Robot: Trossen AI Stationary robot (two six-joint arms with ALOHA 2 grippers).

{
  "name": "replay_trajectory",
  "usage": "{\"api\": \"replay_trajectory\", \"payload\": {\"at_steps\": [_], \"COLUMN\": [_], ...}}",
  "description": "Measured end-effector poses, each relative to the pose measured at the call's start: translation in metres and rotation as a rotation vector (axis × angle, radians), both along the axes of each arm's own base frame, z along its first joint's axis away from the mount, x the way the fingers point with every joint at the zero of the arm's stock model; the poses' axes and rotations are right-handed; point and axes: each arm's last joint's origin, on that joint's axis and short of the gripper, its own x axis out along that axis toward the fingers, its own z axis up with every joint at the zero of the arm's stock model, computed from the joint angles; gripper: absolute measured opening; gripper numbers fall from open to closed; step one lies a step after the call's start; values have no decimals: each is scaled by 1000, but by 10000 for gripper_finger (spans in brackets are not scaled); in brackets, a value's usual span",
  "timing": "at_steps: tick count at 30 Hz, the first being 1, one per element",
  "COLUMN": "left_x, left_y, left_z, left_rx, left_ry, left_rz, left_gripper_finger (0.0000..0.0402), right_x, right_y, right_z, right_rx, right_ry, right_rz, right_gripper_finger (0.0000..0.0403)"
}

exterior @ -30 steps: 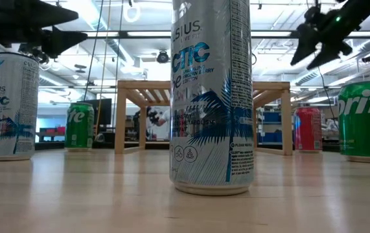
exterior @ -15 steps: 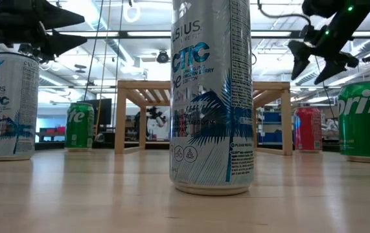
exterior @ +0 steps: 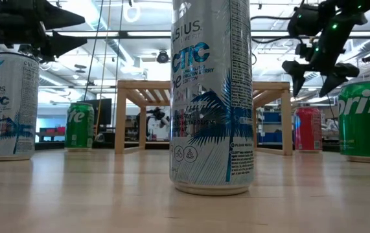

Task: Place canned beverage on shelf
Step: Put the top red soda can on the shelf

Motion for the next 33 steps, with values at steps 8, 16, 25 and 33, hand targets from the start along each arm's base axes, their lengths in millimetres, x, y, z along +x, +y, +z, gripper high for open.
{"api": "replay_trajectory", "payload": {"at_steps": [8,16,25,33], "left_x": [0,0,0,0], "left_y": [0,0,0,0], "left_z": [0,-2,-2,-2], "left_rx": [6,0,1,1], "left_ry": [8,20,21,22], "left_rz": [1,-2,-1,-1], "left_gripper_finger": [369,369,369,369], "right_x": [12,19,26,27], "right_y": [-7,-11,-15,-14], "right_z": [-15,-25,-38,-40], "right_rx": [100,139,188,232], "right_ry": [33,73,152,146], "right_rz": [25,21,50,84], "right_gripper_finger": [375,375,375,368]}}
